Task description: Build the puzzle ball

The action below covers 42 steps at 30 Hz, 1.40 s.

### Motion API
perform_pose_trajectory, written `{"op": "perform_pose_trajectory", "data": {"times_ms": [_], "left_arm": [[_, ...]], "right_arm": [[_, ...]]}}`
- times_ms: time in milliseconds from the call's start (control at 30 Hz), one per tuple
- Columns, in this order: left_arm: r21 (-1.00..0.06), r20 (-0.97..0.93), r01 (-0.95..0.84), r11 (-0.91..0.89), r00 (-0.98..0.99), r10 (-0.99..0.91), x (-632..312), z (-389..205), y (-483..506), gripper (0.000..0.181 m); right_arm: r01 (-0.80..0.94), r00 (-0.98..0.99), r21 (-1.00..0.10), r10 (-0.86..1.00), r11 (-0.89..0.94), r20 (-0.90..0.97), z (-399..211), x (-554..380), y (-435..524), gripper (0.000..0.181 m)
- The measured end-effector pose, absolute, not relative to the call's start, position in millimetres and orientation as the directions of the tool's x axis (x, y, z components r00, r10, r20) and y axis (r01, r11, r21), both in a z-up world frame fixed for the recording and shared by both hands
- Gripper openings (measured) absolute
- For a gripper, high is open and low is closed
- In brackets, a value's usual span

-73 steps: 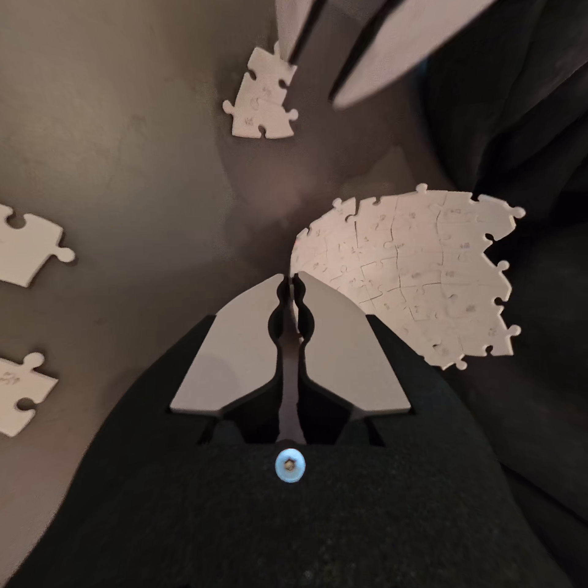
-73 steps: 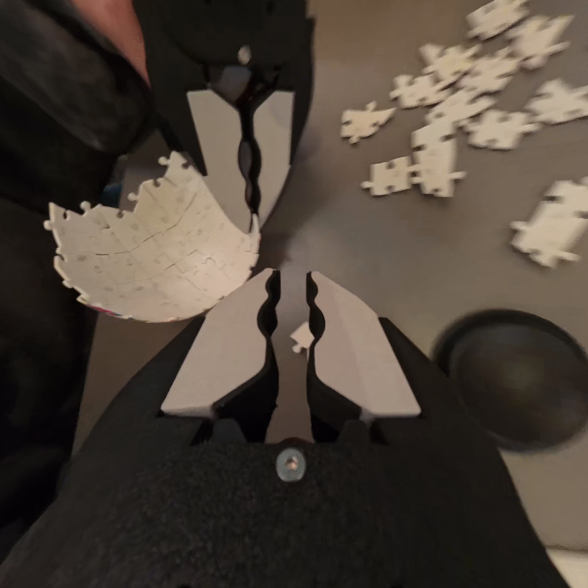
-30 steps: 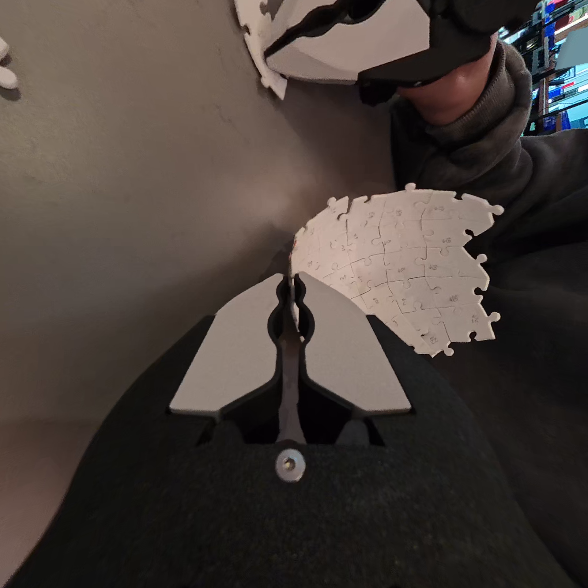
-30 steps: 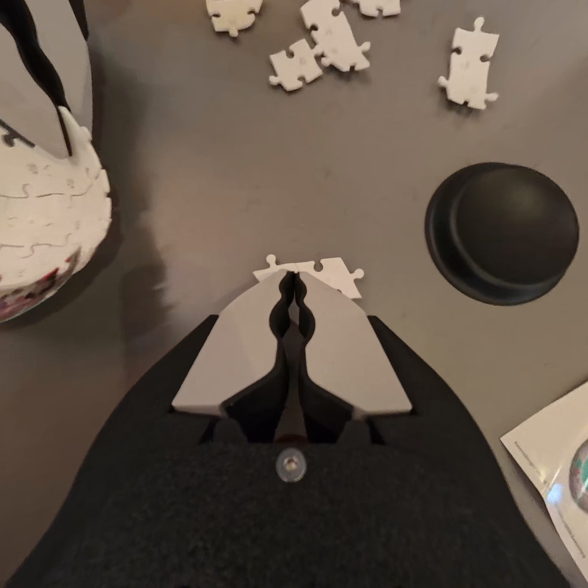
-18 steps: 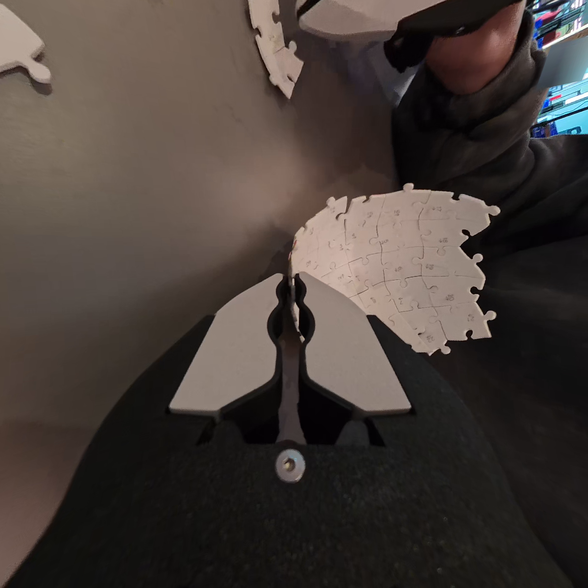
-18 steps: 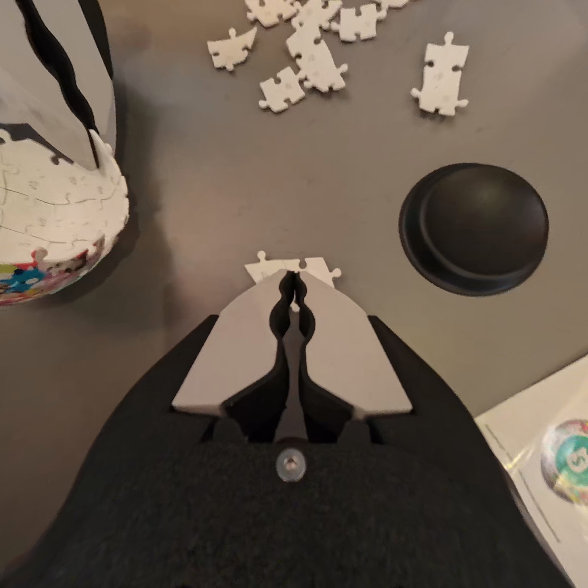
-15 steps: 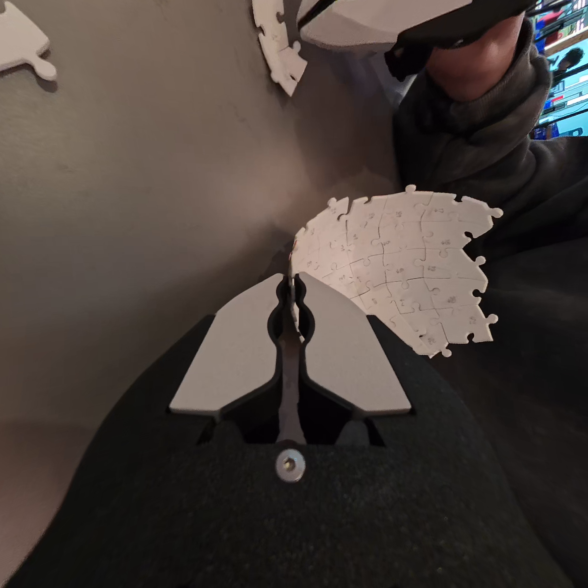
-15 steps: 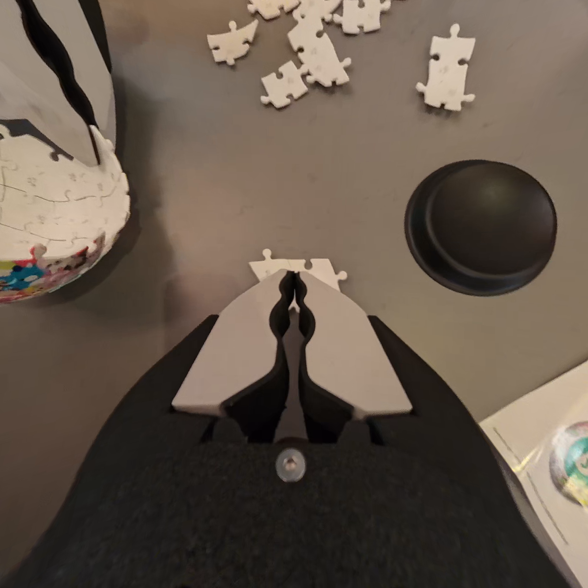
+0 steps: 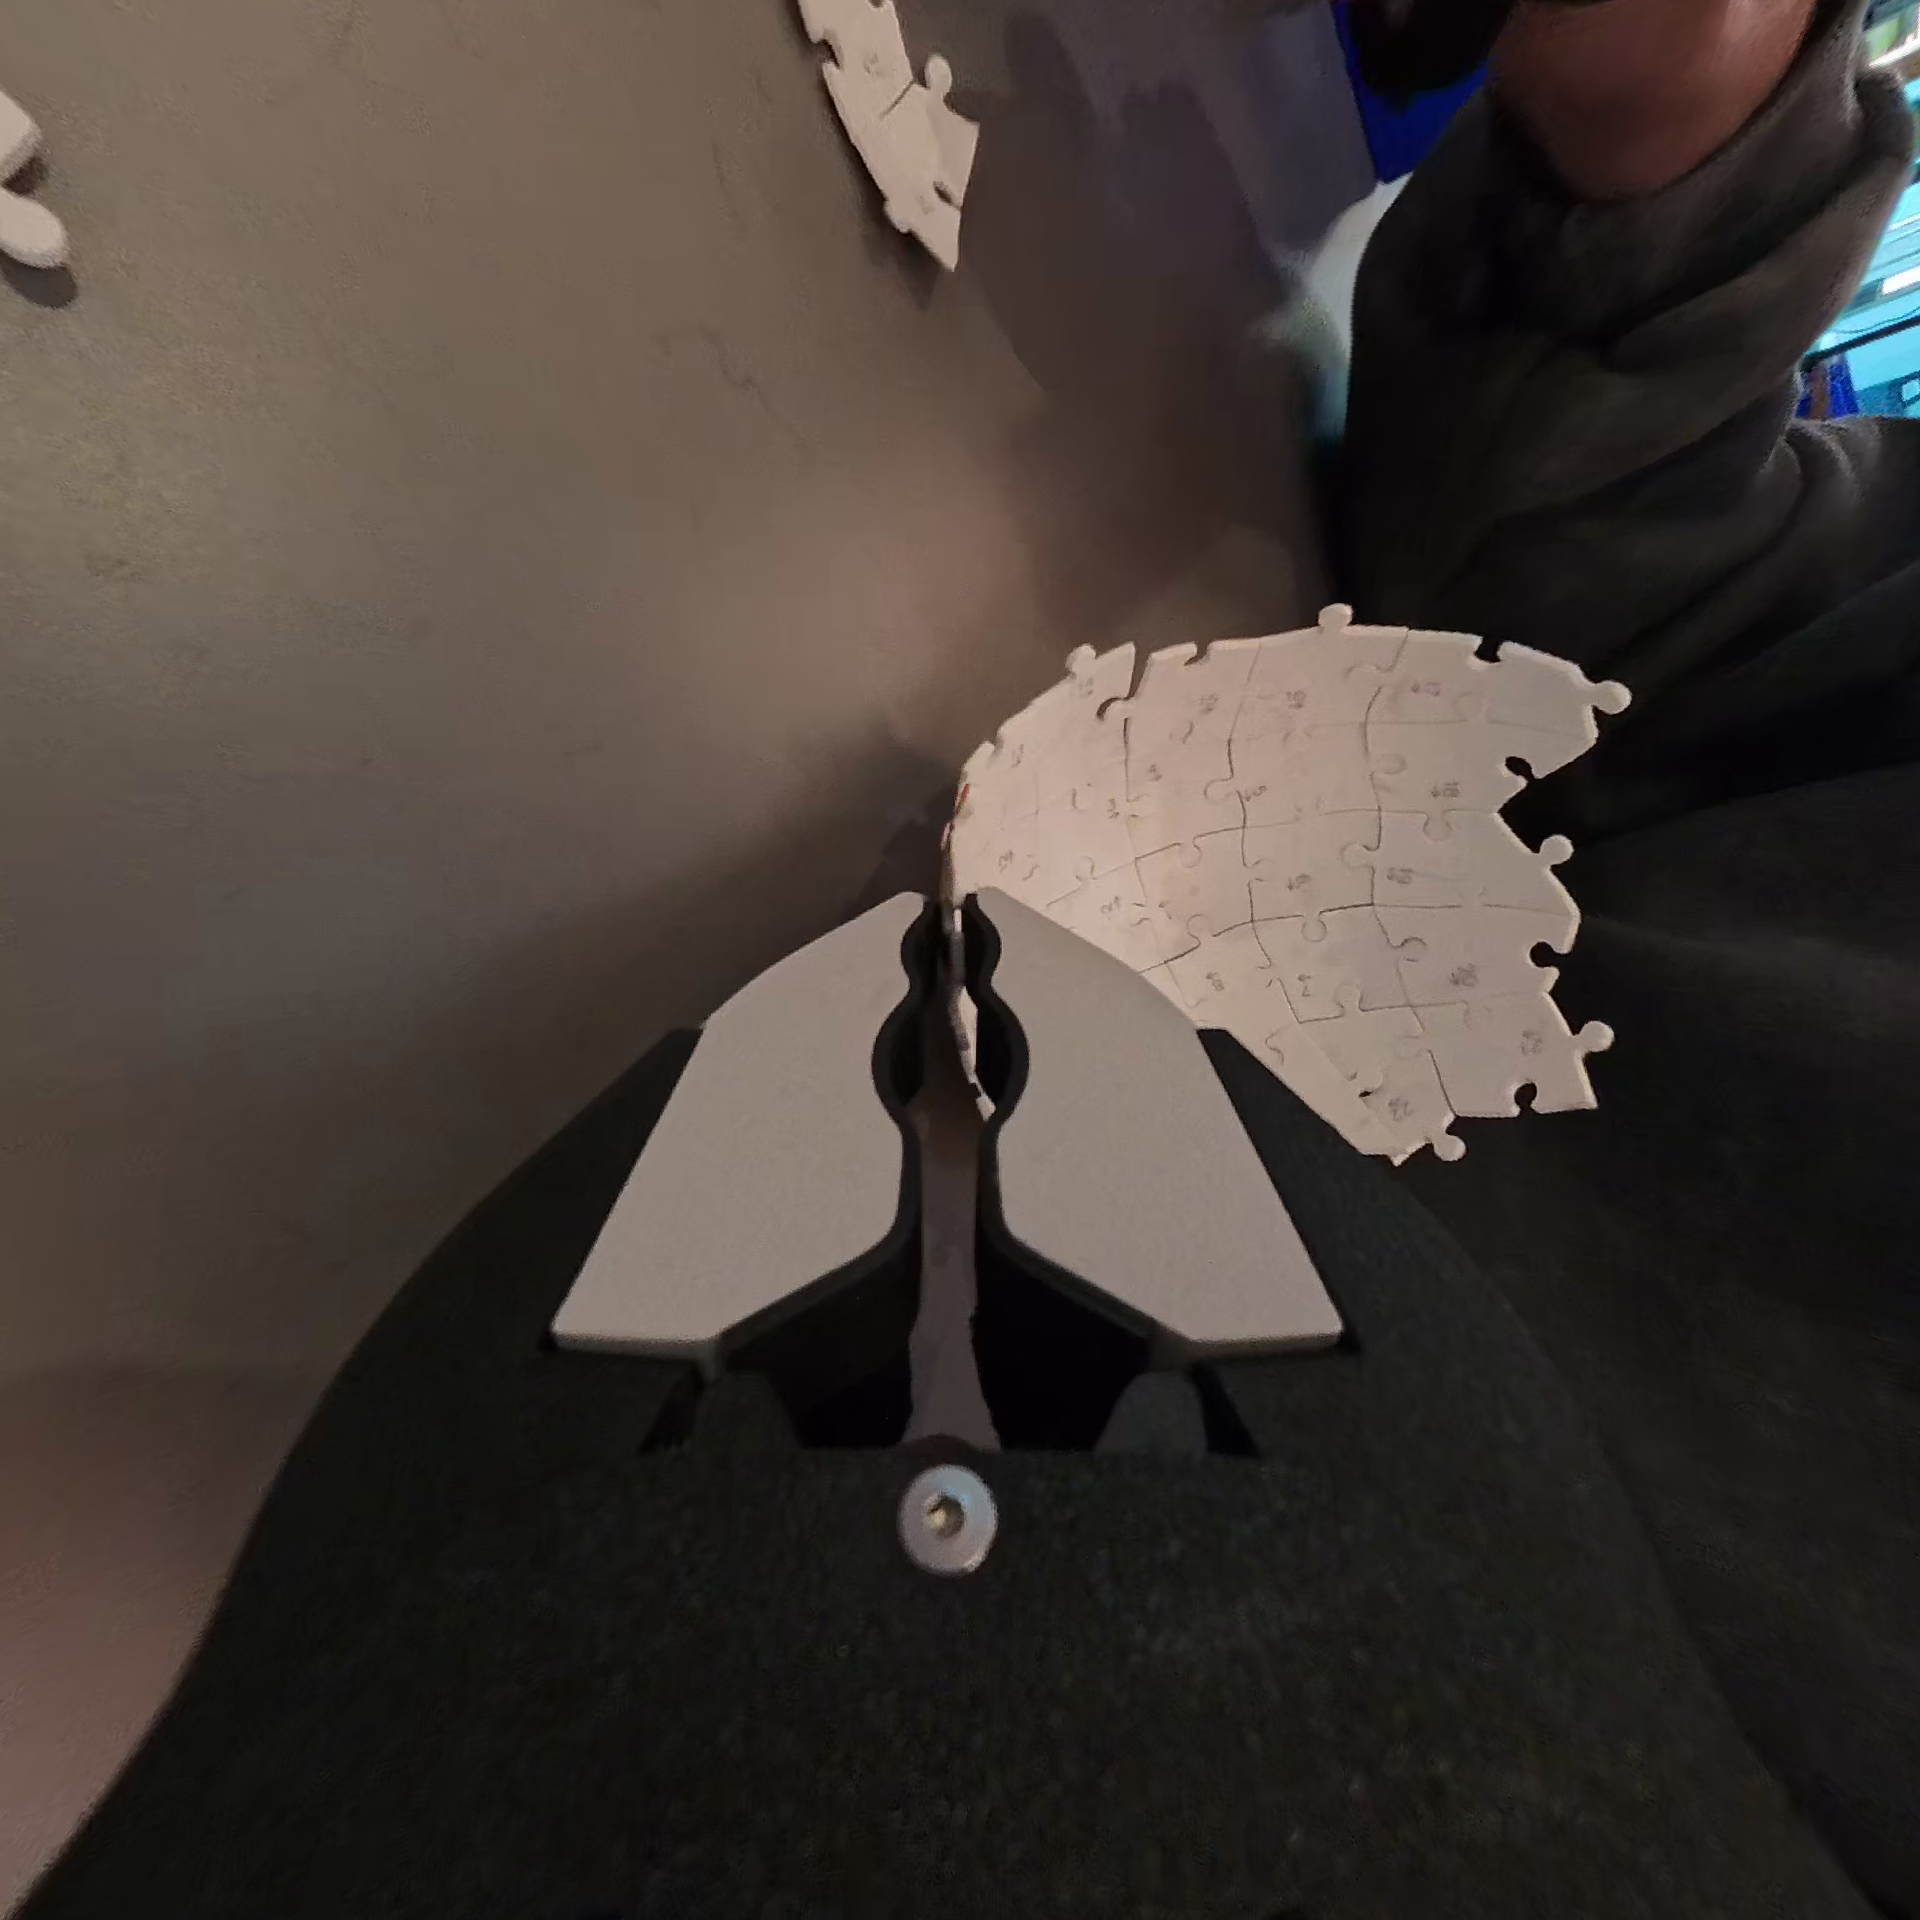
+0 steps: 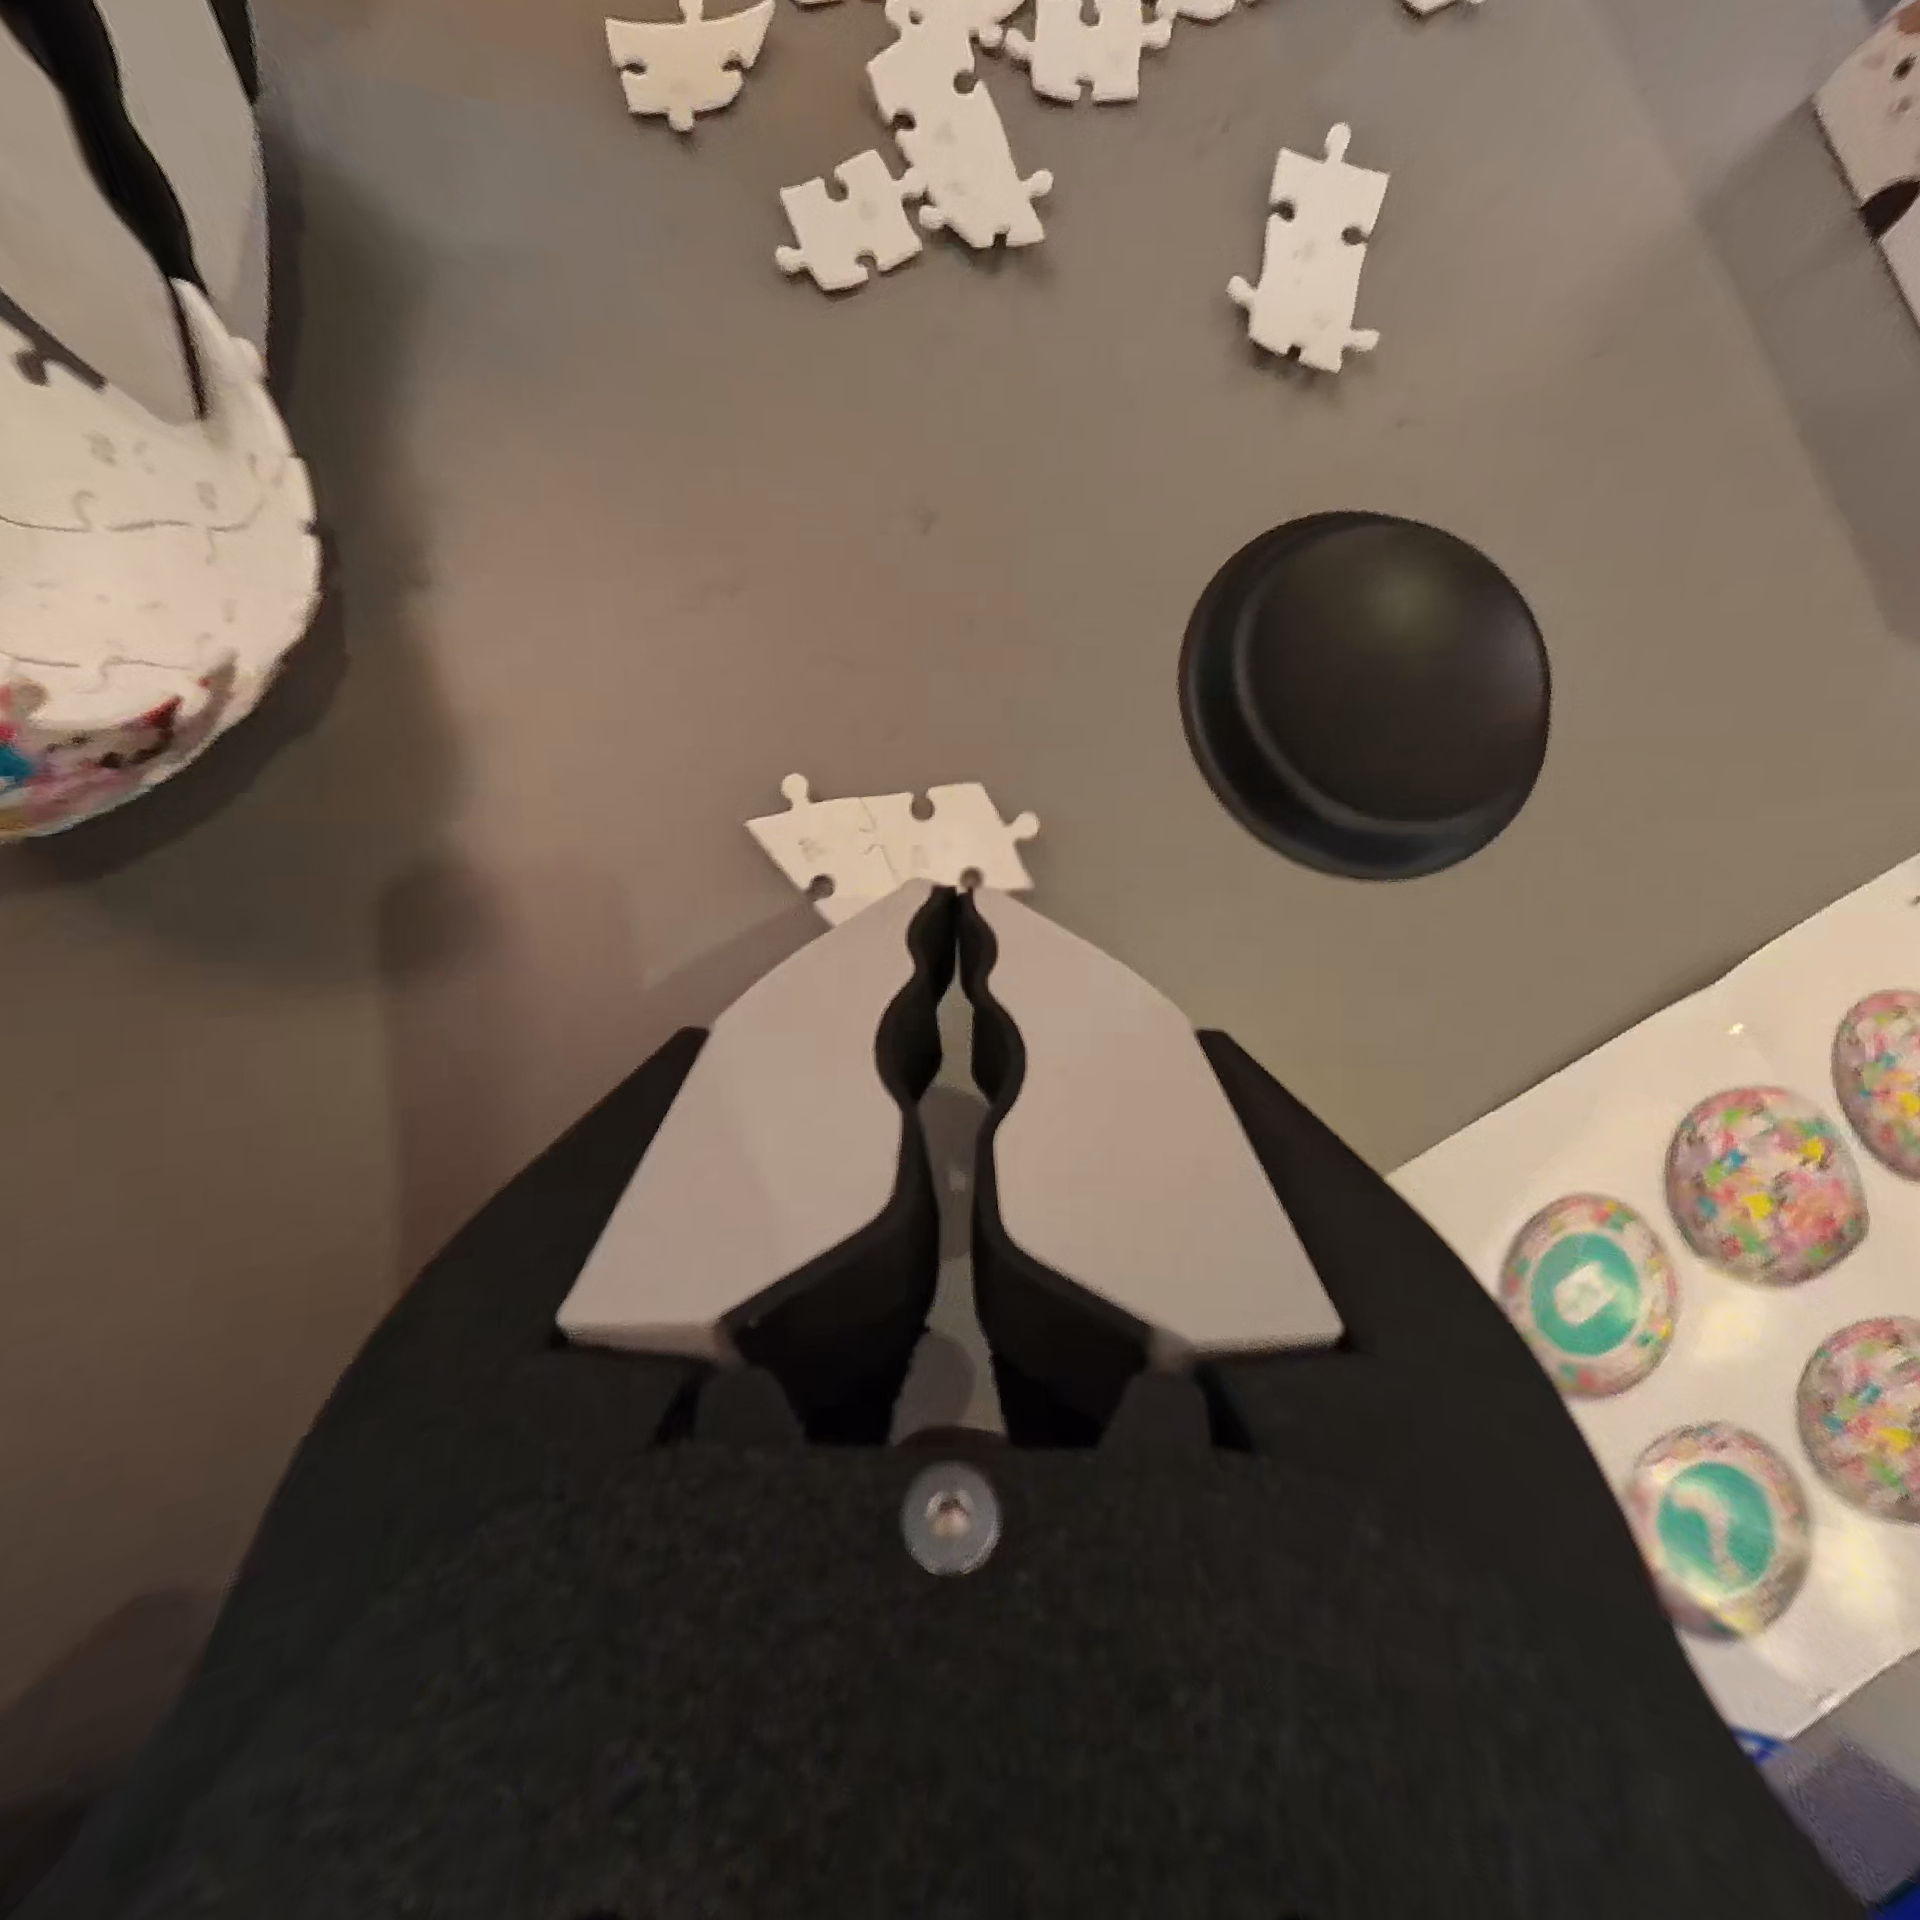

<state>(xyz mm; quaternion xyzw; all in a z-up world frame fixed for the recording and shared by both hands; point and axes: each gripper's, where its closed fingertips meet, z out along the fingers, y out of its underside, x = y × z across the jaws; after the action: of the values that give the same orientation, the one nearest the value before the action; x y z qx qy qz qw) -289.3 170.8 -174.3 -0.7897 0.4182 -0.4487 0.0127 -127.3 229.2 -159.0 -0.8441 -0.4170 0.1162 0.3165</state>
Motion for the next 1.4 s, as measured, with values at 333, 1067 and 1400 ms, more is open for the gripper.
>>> {"op": "perform_pose_trajectory", "data": {"times_ms": [333,1067,1400], "left_arm": [[-0.394,0.699,-0.652,-0.648,0.245,-0.672,-288.6,-174.1,169.3,0.003],[-0.389,0.692,-0.661,-0.642,0.250,-0.677,-288.1,-173.6,168.4,0.003],[-0.370,0.708,-0.681,-0.632,0.234,-0.667,-288.7,-175.8,162.1,0.003]], "right_arm": [[0.469,0.814,-0.633,0.580,-0.616,0.039,-185.6,-141.1,210.6,0.050],[0.470,0.822,-0.636,0.566,-0.613,0.061,-194.9,-146.9,213.5,0.040],[0.732,0.598,-0.593,0.733,-0.336,0.323,-171.8,-143.9,207.7,0.002]]}}
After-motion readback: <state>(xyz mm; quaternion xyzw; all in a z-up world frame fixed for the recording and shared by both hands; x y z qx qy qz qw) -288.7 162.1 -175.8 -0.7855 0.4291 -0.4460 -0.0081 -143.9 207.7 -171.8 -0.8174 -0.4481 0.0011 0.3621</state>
